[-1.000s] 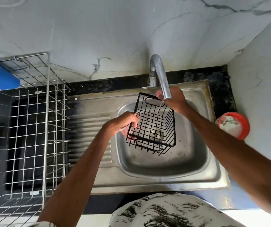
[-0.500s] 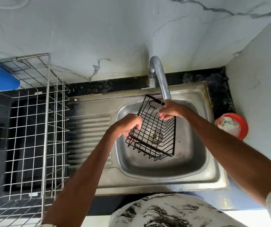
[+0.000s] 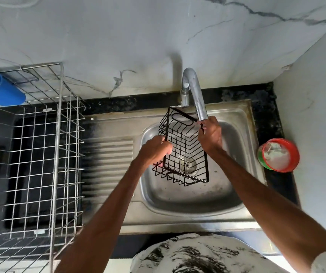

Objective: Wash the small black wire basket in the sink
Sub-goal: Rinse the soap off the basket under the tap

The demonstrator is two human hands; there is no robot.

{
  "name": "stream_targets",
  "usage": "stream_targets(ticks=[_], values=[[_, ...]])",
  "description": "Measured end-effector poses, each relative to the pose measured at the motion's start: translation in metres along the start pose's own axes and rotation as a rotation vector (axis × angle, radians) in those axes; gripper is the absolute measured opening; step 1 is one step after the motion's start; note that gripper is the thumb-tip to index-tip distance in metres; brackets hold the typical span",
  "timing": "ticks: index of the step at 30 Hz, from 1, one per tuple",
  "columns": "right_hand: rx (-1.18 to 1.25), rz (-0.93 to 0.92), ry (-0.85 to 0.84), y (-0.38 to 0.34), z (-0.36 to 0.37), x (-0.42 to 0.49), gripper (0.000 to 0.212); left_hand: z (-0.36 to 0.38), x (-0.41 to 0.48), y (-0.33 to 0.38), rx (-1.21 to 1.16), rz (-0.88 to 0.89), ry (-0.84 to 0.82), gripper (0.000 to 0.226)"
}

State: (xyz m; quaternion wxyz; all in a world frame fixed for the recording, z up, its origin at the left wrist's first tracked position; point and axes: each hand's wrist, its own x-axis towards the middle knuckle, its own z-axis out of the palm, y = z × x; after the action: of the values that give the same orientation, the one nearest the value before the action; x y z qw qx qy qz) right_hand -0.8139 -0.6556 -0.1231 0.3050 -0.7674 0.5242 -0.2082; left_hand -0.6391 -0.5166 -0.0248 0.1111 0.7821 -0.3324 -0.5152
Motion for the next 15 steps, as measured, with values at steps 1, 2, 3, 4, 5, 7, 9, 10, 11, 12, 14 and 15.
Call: stream_targets(ticks=[1, 2, 3, 4, 5, 7, 9, 10, 11, 12, 14, 15], values=[[0.001, 0.003, 0.006, 0.002, 0.002, -0.003, 0.024, 0.001, -0.002, -0.003, 0.010, -0.006, 0.005, 0.058], [-0.006, 0.026, -0.003, 0.003, 0.004, -0.005, 0.027, 0.001, -0.004, -0.005, 0.013, -0.016, 0.010, 0.055], [-0.022, 0.080, -0.044, 0.003, 0.005, -0.008, 0.030, 0.001, -0.004, -0.010, 0.011, -0.028, 0.015, 0.050], [-0.045, 0.159, -0.091, 0.002, 0.005, -0.008, 0.034, 0.002, -0.004, -0.014, 0.007, -0.040, 0.011, 0.046], [-0.053, 0.255, -0.149, 0.005, 0.009, -0.006, 0.033, 0.002, -0.005, -0.017, 0.004, -0.049, 0.012, 0.042], [0.065, 0.386, -0.298, 0.007, 0.010, 0.000, 0.028, 0.004, -0.008, -0.018, -0.009, -0.042, 0.017, 0.038], [0.252, 0.490, -0.442, 0.009, 0.015, 0.007, 0.030, 0.007, -0.014, -0.014, -0.017, -0.012, 0.014, 0.039], [0.330, 0.551, -0.503, 0.011, 0.019, 0.008, 0.024, 0.010, -0.014, -0.014, -0.021, -0.012, 0.016, 0.044], [0.369, 0.597, -0.549, 0.010, 0.021, 0.009, 0.023, 0.013, -0.014, -0.014, -0.032, -0.004, 0.023, 0.052], [0.388, 0.626, -0.573, 0.010, 0.023, 0.009, 0.026, 0.016, -0.016, -0.012, -0.049, -0.002, 0.045, 0.062], [0.373, 0.644, -0.601, 0.010, 0.025, 0.010, 0.035, 0.023, -0.016, -0.011, -0.094, -0.008, 0.111, 0.082], [0.364, 0.659, -0.624, 0.009, 0.023, 0.012, 0.037, 0.026, -0.017, -0.011, -0.120, -0.015, 0.152, 0.088]])
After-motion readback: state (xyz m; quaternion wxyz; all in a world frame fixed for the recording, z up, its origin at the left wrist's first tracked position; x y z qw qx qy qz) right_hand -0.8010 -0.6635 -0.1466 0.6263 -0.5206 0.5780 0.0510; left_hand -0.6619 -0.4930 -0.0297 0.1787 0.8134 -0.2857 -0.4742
